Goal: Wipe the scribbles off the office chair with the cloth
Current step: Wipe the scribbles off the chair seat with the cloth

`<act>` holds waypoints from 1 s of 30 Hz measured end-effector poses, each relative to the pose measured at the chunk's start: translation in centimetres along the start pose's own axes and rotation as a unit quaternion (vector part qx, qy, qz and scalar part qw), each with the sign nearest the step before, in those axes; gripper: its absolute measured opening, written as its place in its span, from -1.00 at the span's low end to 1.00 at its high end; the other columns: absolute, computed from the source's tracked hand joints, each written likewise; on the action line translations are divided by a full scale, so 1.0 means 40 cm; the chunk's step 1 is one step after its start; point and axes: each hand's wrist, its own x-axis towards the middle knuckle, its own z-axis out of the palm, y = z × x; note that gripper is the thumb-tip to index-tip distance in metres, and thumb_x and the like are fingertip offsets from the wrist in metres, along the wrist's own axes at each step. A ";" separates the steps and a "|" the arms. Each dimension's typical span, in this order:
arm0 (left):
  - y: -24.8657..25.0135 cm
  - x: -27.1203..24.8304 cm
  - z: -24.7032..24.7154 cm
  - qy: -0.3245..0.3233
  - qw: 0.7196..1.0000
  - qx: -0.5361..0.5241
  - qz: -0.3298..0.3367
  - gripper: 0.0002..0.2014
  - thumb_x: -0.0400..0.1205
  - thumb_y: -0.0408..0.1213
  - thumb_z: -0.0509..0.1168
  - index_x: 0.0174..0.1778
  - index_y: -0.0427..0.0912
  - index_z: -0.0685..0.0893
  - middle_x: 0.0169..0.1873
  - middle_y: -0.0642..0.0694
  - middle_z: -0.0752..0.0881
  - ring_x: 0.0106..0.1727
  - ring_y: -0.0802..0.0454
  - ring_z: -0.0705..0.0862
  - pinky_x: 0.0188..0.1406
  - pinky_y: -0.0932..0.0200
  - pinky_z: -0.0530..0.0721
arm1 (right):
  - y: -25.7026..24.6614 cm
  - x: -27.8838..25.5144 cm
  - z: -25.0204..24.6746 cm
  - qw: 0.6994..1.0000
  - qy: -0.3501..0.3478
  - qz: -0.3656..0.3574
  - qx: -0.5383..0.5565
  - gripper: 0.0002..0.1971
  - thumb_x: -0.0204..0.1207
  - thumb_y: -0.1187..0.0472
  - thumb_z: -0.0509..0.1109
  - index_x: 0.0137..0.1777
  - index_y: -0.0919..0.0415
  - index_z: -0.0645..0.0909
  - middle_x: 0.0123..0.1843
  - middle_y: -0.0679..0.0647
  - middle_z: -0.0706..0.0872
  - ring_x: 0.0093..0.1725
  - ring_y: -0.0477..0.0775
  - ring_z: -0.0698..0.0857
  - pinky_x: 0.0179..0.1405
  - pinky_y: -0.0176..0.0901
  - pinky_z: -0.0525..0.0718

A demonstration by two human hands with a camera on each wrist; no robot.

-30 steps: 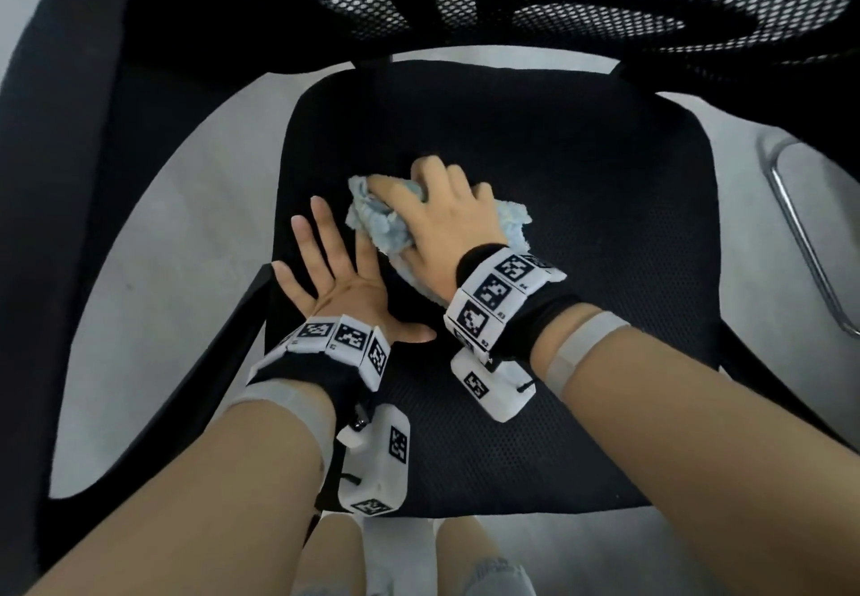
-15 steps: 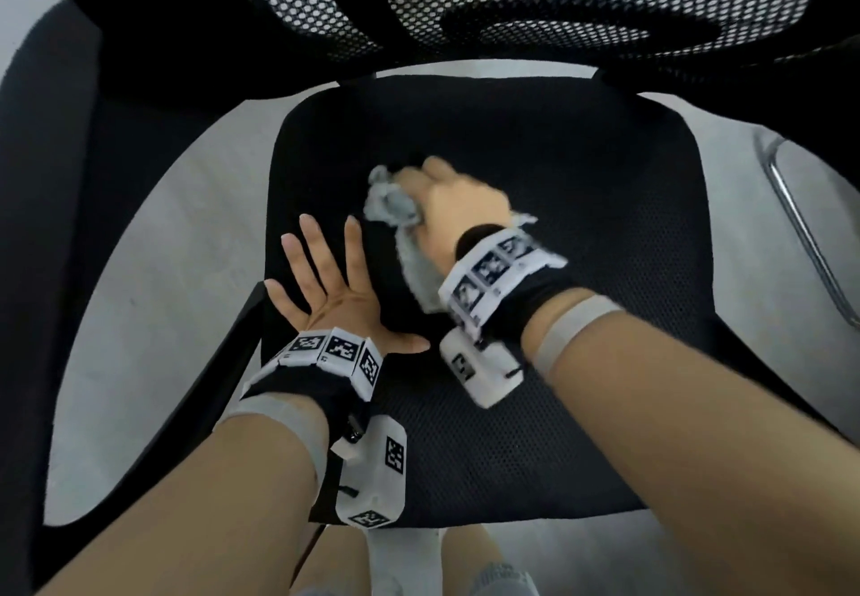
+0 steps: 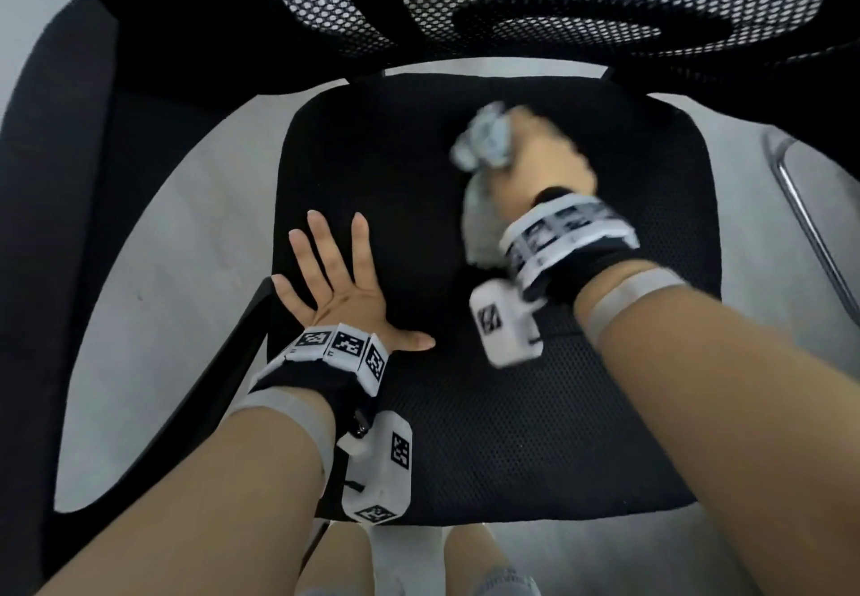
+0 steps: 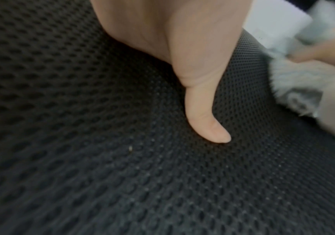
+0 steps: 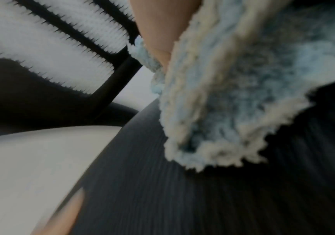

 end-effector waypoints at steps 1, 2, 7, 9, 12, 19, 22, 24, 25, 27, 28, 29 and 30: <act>0.000 0.000 -0.002 -0.001 1.000 -0.001 0.003 0.50 0.03 0.36 0.49 0.21 0.07 -0.79 0.43 -0.23 -0.68 0.50 -0.23 -0.61 0.44 -0.37 -0.43 | 0.027 0.022 -0.020 0.996 0.042 0.065 0.040 -0.70 0.44 0.11 0.27 0.17 0.09 0.42 0.22 0.20 0.60 0.19 0.33 0.63 -0.05 0.04 0.50; 0.001 0.001 -0.002 -0.002 1.000 -0.001 0.005 0.50 0.03 0.36 0.48 0.21 0.07 -0.80 0.43 -0.23 -0.68 0.50 -0.24 -0.61 0.44 -0.38 -0.43 | 0.047 0.035 -0.033 0.989 0.069 0.110 0.071 -0.68 0.46 0.13 0.26 0.20 0.12 0.40 0.25 0.23 0.59 0.20 0.36 0.61 -0.06 0.04 0.47; 0.006 0.001 0.002 0.013 1.000 -0.003 0.005 0.43 0.13 0.34 0.44 0.23 0.10 -0.80 0.43 -0.21 -0.68 0.46 -0.15 -0.67 0.35 -0.36 -0.54 | -0.051 0.003 0.020 0.998 -0.014 0.053 0.018 -0.66 0.52 0.15 0.27 0.28 0.10 0.36 0.28 0.18 0.54 0.23 0.31 0.61 0.04 0.06 0.54; 0.006 -0.001 0.013 0.052 0.999 -0.016 0.003 0.22 0.37 0.18 0.36 0.44 0.05 -0.63 0.52 -0.19 -0.57 0.52 -0.17 -0.58 0.43 -0.41 -0.47 | -0.119 -0.054 0.078 0.992 -0.094 -0.084 -0.012 -0.66 0.55 0.18 0.23 0.31 0.09 0.36 0.28 0.17 0.51 0.20 0.30 0.62 -0.02 0.06 0.56; 0.005 -0.001 0.011 0.033 0.999 -0.011 0.000 0.29 0.27 0.30 0.35 0.44 0.01 -0.63 0.51 -0.21 -0.58 0.54 -0.22 -0.56 0.44 -0.38 -0.44 | -0.137 -0.093 0.104 0.971 -0.108 -0.208 -0.040 -0.64 0.52 0.21 0.22 0.32 0.07 0.38 0.24 0.15 0.50 0.14 0.30 0.61 -0.16 0.06 0.53; 0.006 0.001 -0.012 -0.007 1.000 0.010 0.008 0.50 0.03 0.38 0.47 0.13 0.10 -0.86 0.38 -0.22 -0.71 0.50 -0.24 -0.62 0.44 -0.37 -0.43 | 0.109 0.050 -0.065 0.997 0.023 0.061 0.031 -0.64 0.42 0.13 0.31 0.22 0.07 0.42 0.27 0.21 0.56 0.25 0.33 0.59 0.12 0.11 0.56; 0.006 0.004 -0.019 -0.007 1.000 0.013 0.027 0.49 0.03 0.37 0.48 0.19 0.10 -0.81 0.42 -0.23 -0.69 0.50 -0.24 -0.61 0.43 -0.37 -0.44 | 0.218 0.039 -0.094 0.986 0.072 0.146 0.042 -0.59 0.45 0.08 0.32 0.27 0.14 0.39 0.32 0.26 0.54 0.28 0.36 0.56 0.18 0.15 0.54; 0.007 0.008 -0.023 0.003 0.999 0.021 0.035 0.49 0.02 0.38 0.47 0.20 0.09 -0.80 0.43 -0.22 -0.68 0.49 -0.21 -0.62 0.44 -0.35 -0.45 | 0.259 0.032 -0.087 0.977 0.096 0.174 0.075 -0.58 0.47 0.10 0.29 0.30 0.20 0.39 0.34 0.29 0.53 0.30 0.35 0.55 0.24 0.12 0.51; 0.008 0.009 -0.026 0.004 0.999 0.026 0.036 0.49 0.02 0.38 0.47 0.19 0.09 -0.81 0.41 -0.21 -0.70 0.45 -0.19 -0.67 0.43 -0.35 -0.45 | 0.260 0.026 -0.077 0.977 0.089 0.182 0.069 -0.60 0.49 0.14 0.27 0.30 0.23 0.39 0.34 0.30 0.53 0.31 0.35 0.55 0.25 0.11 0.51; 0.014 0.013 -0.029 0.000 0.999 0.038 0.034 0.49 0.03 0.37 0.48 0.16 0.10 -0.84 0.38 -0.18 -0.74 0.36 -0.15 -0.74 0.44 -0.34 -0.44 | 0.215 0.005 -0.031 0.979 0.061 0.184 0.062 -0.66 0.52 0.19 0.22 0.29 0.25 0.42 0.32 0.29 0.55 0.31 0.33 0.56 0.27 0.13 0.52; 0.017 0.014 -0.032 -0.006 0.999 0.042 0.030 0.49 0.04 0.36 0.48 0.15 0.10 -0.84 0.39 -0.20 -0.74 0.38 -0.16 -0.73 0.44 -0.35 -0.44 | 0.182 -0.017 0.000 0.982 0.050 0.167 0.074 -0.67 0.52 0.17 0.19 0.26 0.24 0.46 0.28 0.28 0.58 0.28 0.32 0.58 0.26 0.15 0.54; 0.019 0.013 -0.034 -0.013 0.999 0.046 0.024 0.49 0.05 0.35 0.49 0.15 0.09 -0.84 0.39 -0.21 -0.73 0.43 -0.19 -0.70 0.44 -0.35 -0.44 | 0.148 -0.051 0.030 0.987 0.040 0.134 0.083 -0.67 0.49 0.15 0.17 0.22 0.21 0.49 0.22 0.25 0.61 0.23 0.30 0.60 0.25 0.17 0.56; 0.021 0.011 -0.036 -0.017 0.999 0.048 0.017 0.48 0.06 0.34 0.49 0.16 0.09 -0.83 0.40 -0.22 -0.72 0.47 -0.21 -0.66 0.45 -0.36 -0.43 | 0.126 -0.088 0.059 0.993 0.024 0.085 0.076 -0.66 0.47 0.14 0.17 0.22 0.18 0.49 0.18 0.22 0.61 0.20 0.28 0.61 0.23 0.17 0.55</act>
